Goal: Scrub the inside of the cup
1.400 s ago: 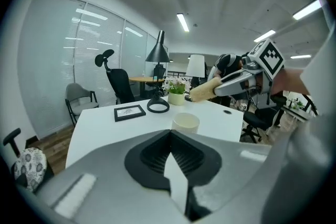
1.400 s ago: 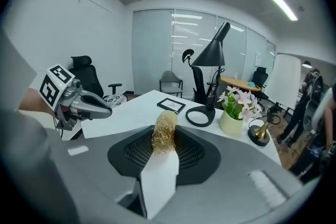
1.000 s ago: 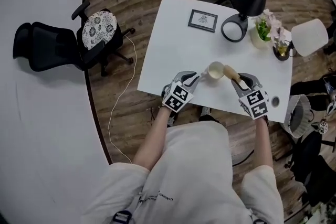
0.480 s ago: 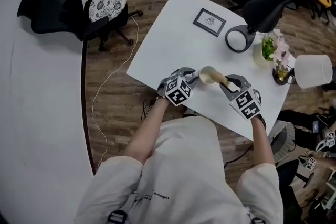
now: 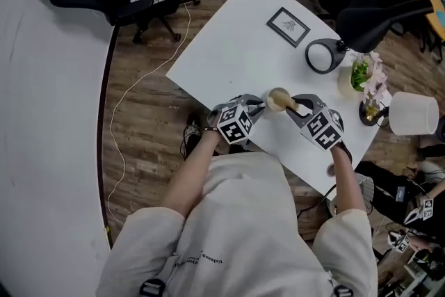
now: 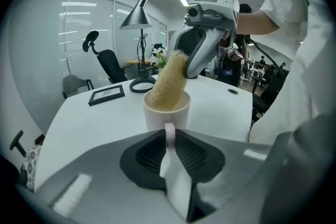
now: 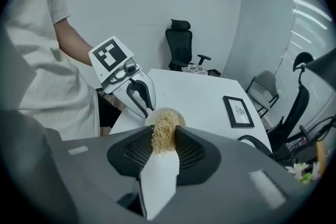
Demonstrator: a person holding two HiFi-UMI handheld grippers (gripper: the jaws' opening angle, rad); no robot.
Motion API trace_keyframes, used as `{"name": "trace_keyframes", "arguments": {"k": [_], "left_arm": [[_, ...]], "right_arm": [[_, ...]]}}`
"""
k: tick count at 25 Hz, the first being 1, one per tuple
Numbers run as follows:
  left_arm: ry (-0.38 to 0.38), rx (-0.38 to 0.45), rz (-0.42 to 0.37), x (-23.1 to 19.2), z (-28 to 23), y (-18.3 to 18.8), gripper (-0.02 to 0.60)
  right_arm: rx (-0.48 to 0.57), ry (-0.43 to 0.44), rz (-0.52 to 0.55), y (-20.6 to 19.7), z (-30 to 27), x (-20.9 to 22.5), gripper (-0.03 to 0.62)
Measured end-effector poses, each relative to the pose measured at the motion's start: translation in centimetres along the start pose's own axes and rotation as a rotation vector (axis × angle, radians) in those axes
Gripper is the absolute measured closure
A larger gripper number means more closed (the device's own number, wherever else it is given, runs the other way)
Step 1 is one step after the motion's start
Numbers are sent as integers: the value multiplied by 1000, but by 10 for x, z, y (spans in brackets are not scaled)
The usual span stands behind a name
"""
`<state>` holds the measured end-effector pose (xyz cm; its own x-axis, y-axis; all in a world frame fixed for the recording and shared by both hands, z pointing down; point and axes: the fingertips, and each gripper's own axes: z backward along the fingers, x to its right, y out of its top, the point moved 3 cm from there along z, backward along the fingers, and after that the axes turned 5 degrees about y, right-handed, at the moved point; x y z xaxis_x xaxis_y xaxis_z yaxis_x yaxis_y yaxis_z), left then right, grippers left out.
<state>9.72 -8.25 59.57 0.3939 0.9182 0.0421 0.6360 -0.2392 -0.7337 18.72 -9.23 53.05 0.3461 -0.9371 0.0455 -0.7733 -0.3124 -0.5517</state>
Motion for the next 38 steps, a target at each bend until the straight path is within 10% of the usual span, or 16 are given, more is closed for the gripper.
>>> {"name": "trace_keyframes", "arguments": {"k": [10,24,38], "left_arm": [[87,40,23,7,-6,-2,529],[-10,48,-16,39,1,-4,529],[-24,52,16,39,1,-5,529]], "right_arm": [[-125,51,54,6,-24,-14,451],[-387,284,239,-3,-60,-32,457],[-300,130,45,0,-72,-22,462]]}}
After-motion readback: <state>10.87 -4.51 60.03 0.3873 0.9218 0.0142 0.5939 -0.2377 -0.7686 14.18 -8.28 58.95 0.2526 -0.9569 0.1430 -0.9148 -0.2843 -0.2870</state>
